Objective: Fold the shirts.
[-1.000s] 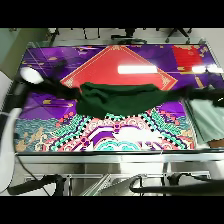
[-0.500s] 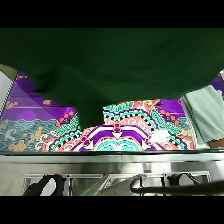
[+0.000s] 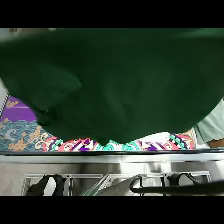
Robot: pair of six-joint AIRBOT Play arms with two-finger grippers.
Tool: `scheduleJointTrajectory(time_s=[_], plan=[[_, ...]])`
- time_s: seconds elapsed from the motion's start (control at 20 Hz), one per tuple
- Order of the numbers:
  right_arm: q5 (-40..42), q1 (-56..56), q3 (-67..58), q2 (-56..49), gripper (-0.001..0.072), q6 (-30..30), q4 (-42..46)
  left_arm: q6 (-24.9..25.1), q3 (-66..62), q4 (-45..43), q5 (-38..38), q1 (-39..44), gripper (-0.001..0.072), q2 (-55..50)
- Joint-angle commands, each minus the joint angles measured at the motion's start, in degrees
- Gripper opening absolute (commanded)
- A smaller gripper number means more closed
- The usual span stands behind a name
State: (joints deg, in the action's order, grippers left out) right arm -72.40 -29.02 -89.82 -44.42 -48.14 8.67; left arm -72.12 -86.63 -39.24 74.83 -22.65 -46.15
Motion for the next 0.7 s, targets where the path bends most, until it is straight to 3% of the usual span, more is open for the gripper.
scheduleJointTrajectory(time_s=[0.0, 0.1, 0.25, 0.45, 0.65], plan=[[4.31, 8.98, 11.78, -6.05, 0.0014, 1.57, 10.54, 2.08, 12.44, -8.48, -8.7, 13.81, 0.003, -8.22], [7.04, 11.02, 14.69, -12.85, 0.0013, 1.66, 14.14, 0.04, 14.01, -15.23, -14.08, 18.1, 0.0029, -17.33], [11.26, 11.37, 14.6, -26.38, 0.0013, 2.78, 12.85, 0.04, 6.84, -14.82, -14.95, 18.93, 0.0029, -35.52], [13.55, 11.3, 9.79, -41.16, 0.0013, 4.63, 9.29, -2.34, -14.51, -11.87, -8.9, 18.93, 0.0029, -57.05], [13.07, 11.3, 3.65, -46.62, 0.0013, 4.0, 9.38, -7.04, -31.34, -12.31, -1.92, 18.21, 0.0029, -66.84]])
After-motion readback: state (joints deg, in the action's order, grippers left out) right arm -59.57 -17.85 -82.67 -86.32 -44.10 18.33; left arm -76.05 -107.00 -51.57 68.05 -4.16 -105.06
